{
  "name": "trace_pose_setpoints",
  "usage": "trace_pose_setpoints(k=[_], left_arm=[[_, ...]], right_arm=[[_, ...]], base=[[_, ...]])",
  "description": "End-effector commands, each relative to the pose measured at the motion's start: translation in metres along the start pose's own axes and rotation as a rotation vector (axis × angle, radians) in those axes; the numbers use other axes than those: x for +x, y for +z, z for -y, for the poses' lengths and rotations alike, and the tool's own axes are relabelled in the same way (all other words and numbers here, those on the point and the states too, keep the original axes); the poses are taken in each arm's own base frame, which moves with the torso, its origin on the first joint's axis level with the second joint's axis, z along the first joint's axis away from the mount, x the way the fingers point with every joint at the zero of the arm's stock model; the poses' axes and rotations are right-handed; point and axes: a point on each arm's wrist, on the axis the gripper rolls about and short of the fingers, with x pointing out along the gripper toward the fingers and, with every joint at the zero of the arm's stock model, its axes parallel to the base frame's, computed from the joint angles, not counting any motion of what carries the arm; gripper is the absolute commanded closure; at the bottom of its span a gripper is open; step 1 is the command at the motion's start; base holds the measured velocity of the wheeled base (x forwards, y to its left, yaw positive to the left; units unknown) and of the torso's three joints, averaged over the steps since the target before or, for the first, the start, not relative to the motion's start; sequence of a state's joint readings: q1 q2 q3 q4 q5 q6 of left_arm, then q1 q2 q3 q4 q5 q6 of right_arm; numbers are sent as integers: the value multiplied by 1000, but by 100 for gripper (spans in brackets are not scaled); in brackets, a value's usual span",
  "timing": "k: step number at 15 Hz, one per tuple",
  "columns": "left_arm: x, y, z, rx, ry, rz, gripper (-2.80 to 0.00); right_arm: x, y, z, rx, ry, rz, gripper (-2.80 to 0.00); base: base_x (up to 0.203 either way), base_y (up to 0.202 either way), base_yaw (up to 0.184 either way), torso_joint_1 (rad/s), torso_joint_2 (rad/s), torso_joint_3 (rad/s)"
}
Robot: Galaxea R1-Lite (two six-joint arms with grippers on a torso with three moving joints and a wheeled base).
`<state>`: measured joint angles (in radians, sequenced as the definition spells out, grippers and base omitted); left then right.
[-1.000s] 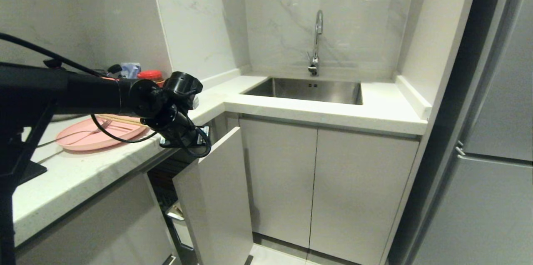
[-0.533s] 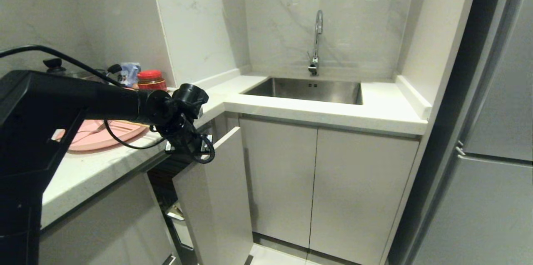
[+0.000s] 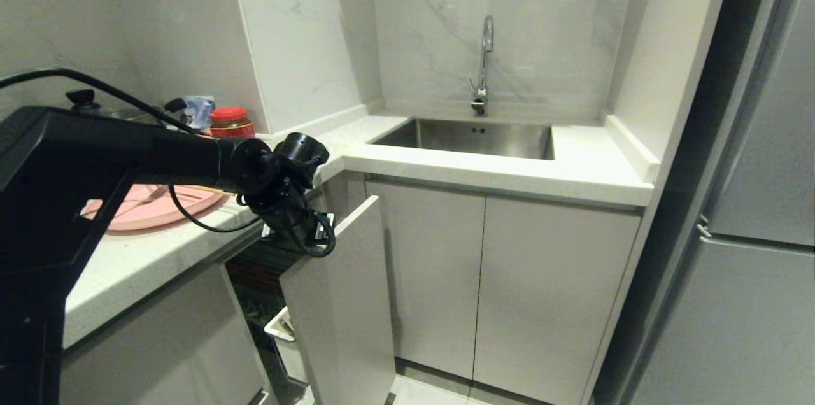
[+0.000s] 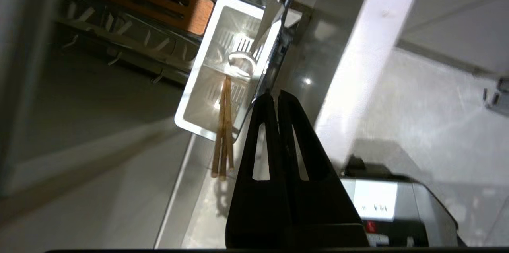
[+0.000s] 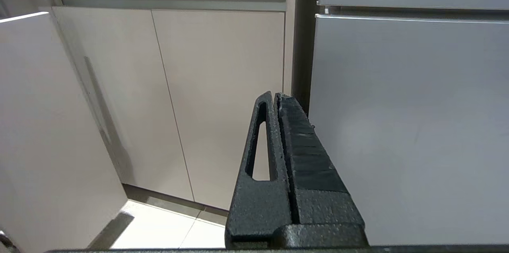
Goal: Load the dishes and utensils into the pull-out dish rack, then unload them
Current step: Open the cupboard
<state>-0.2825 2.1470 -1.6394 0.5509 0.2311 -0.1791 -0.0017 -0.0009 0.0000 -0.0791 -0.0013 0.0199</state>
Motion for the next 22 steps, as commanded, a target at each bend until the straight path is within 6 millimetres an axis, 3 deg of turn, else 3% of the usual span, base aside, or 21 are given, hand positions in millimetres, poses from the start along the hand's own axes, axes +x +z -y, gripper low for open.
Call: trace_pose_setpoints(k=[1,22], left_arm=[[-3,-3,5,11,-9,-3,0],[-38,-47,67,78,-524,-234,0]], right_arm=[[2,-7,0,0,0,-26,0],[2,-8,0,0,0,-27,0]], base=[[0,0,0,0,0,0],[0,0,0,0,0,0]])
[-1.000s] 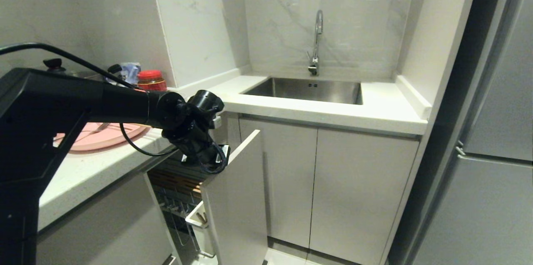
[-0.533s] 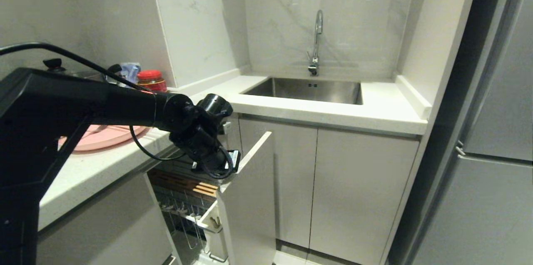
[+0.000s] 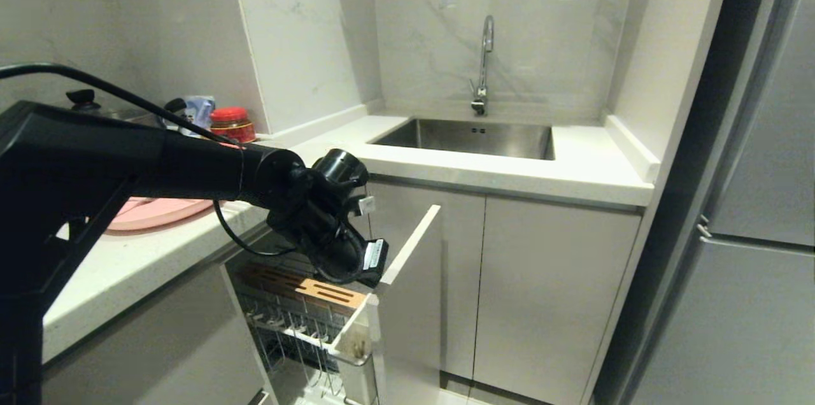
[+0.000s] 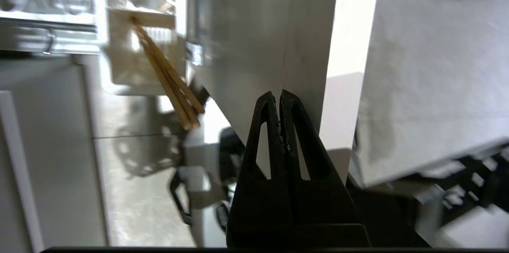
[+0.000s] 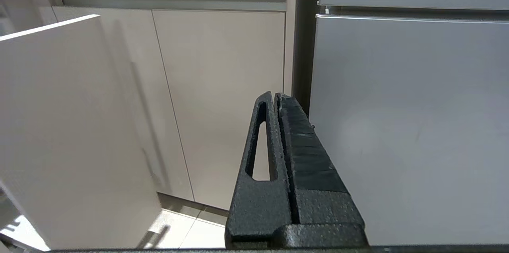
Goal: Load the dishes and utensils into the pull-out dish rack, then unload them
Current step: Open the cupboard
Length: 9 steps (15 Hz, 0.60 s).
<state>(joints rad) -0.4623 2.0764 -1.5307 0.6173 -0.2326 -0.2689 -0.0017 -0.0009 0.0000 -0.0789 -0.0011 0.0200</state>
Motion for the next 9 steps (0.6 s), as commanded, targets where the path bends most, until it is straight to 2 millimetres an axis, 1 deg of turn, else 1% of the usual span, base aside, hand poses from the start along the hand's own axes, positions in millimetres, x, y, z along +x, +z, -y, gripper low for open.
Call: trace_pose_setpoints(k=[1,4,7,9], left_arm=[[1,-6,9,3,-42,-26,0],[6,-14,18,16,-102,-71,0],[12,-20,29,23,-125,-95,0],[17,-26,41,44,-136,-106,0]], right_arm=[[2,-8,0,0,0,-27,0],[2,-7,0,0,0,-26,0],[2,-8,0,0,0,-27,0],[2,-8,0,0,-1,-27,0]], base=[[0,0,0,0,0,0],[0,0,0,0,0,0],[0,0,0,0,0,0],[0,0,0,0,0,0]])
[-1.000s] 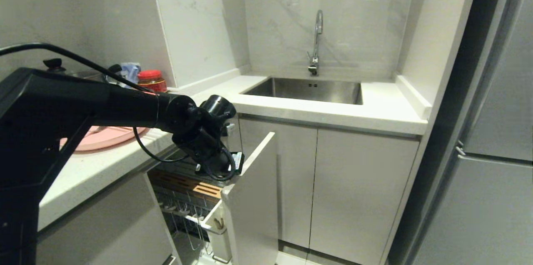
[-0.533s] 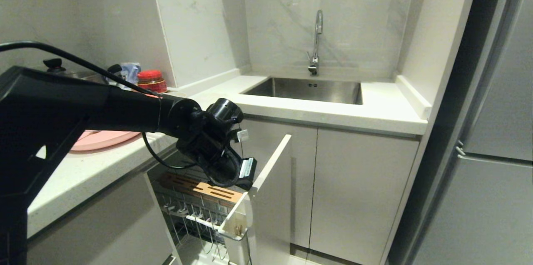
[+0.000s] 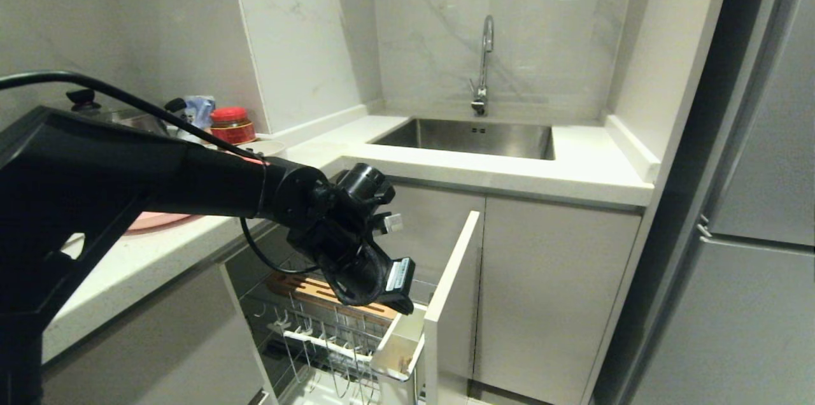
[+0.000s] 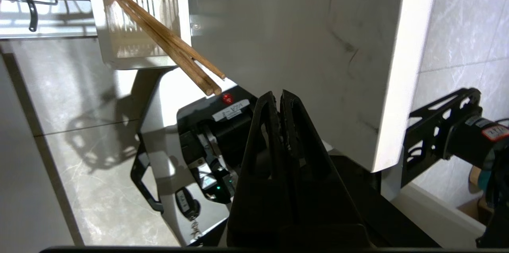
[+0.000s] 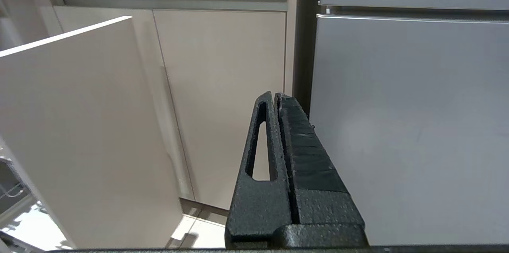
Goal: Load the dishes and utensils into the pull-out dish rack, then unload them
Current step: Open the cupboard, then pick up the chopsticks and place it in the cupboard
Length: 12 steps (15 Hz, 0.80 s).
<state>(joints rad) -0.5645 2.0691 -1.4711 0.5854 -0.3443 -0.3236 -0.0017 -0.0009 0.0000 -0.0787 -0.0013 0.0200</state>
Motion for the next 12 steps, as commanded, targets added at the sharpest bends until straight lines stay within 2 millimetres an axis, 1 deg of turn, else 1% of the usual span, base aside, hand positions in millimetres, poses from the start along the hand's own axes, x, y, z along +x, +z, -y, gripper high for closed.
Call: trace_pose_setpoints(k=[1,5,8,12], left_arm=[[5,-6,11,18,-9,-20,0],[15,-14,29,60,-26,-42,0],[18,-16,37,78,-40,-33,0],[21,-18,38,80,-37,-46,0]], right_arm=[[2,-7,0,0,-1,-26,0],[2,-7,0,0,-1,-26,0],[2,-8,0,0,-1,-27,0],[2,-7,0,0,0,-27,0]], base=[[0,0,0,0,0,0],[0,0,0,0,0,0],[0,0,0,0,0,0],[0,0,0,0,0,0]])
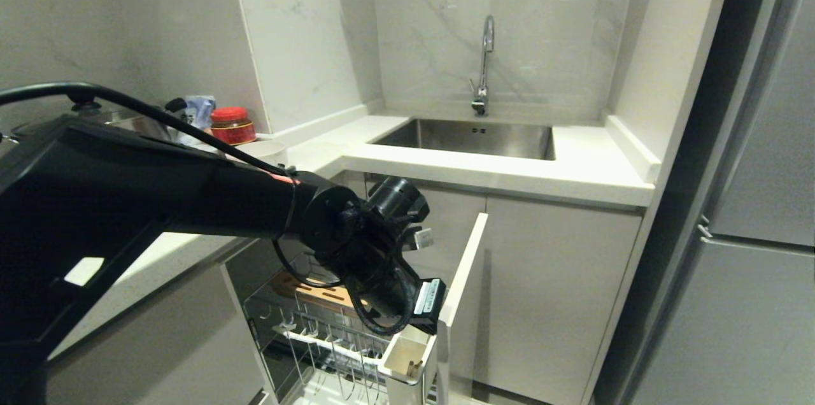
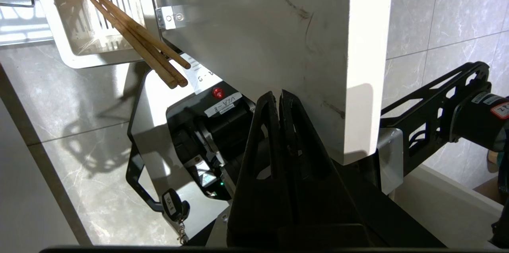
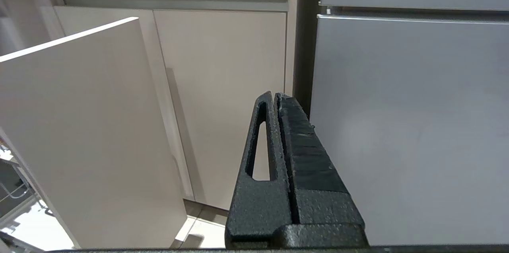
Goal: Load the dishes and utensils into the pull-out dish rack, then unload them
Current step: Pick up the chopsticks and place it in the cupboard
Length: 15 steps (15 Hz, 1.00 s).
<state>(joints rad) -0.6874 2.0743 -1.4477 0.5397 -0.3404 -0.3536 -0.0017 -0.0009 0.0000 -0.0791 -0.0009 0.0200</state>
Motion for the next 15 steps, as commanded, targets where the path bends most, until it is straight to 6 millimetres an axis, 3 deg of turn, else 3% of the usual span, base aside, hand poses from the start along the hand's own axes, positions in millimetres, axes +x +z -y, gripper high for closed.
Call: trace_pose_setpoints(k=[1,5,8,10,12,15], left_arm=[[3,-1,0,-3,-2,-12,0],[-1,2,-6,-14,7,5,0],[-25,18,-28,-58,57,105,0],[-51,30,-45,-93,104,206,0],[-92,35,-58,-109,149,333,0],[-166,17,-51,-78,163,529,0]], right_arm=[[2,-8,0,0,-1,-27,0],[2,-7,0,0,0,-27,0],[2,-7,0,0,-1,-27,0],[2,-7,0,0,0,-27,0],[2,-7,0,0,-1,-27,0],[2,-8,0,0,-1,-28,0]], base=[[0,0,0,0,0,0],[0,0,0,0,0,0],[0,0,0,0,0,0],[0,0,0,0,0,0],[0,0,0,0,0,0],[0,0,0,0,0,0]])
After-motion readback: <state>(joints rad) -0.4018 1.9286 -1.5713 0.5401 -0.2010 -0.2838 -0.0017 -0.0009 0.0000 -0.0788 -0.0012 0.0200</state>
